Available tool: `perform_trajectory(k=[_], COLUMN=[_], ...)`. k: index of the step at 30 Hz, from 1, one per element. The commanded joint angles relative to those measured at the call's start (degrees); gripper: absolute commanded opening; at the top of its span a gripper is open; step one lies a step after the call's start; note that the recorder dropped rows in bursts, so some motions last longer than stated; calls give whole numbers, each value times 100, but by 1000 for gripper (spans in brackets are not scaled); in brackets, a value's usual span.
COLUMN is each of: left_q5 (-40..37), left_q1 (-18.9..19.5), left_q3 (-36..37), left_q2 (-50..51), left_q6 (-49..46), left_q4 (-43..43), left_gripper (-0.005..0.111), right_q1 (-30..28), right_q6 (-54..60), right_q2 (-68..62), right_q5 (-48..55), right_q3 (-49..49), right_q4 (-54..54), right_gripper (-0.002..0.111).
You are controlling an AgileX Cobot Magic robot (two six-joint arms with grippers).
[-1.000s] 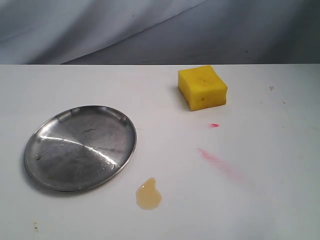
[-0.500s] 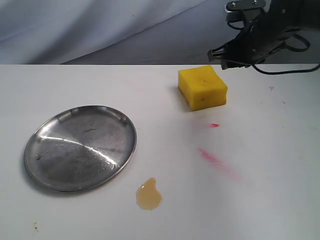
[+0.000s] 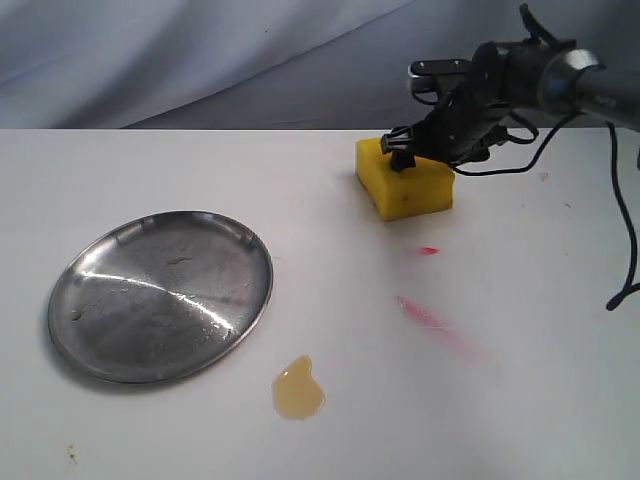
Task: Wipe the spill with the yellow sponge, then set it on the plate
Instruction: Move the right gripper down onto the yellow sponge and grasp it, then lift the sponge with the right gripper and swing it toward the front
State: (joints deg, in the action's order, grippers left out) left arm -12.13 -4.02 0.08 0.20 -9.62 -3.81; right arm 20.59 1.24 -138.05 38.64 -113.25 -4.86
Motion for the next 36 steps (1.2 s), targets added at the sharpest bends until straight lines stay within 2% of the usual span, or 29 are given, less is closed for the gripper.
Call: perform_trajectory(k=[1, 2, 4, 9, 16, 23, 26, 36], left_q5=[36, 36, 36, 36, 36, 36, 36, 36], left_q1=[6, 6, 6, 6, 6, 6, 6, 6], left_q3=[-8, -8, -8, -8, -8, -8, -8, -8], left_q2=[-20, -20, -20, -20, -20, -20, -20, -20], left_q6=[47, 47, 47, 47, 47, 47, 47, 47], left_q4=[-14, -14, -14, -14, -14, -14, -14, -14], left_gripper=[0, 0, 0, 0, 0, 0, 0, 0], right_q1=[2, 2, 2, 2, 2, 292, 520, 1667], right_q6=[44, 44, 32, -16, -211, 241, 297, 320], right_q2=[-385, -430, -455, -432, -107, 771, 1383, 3281], right_q5=[204, 272, 351, 774, 1281, 1884, 1700, 60], right_q3=[-271, -290, -257, -257, -257, -103, 556, 3879], right_q4=[18, 18, 35, 183, 247, 247, 272, -299], right_gripper=[74, 69, 54, 2, 0, 0, 0, 0])
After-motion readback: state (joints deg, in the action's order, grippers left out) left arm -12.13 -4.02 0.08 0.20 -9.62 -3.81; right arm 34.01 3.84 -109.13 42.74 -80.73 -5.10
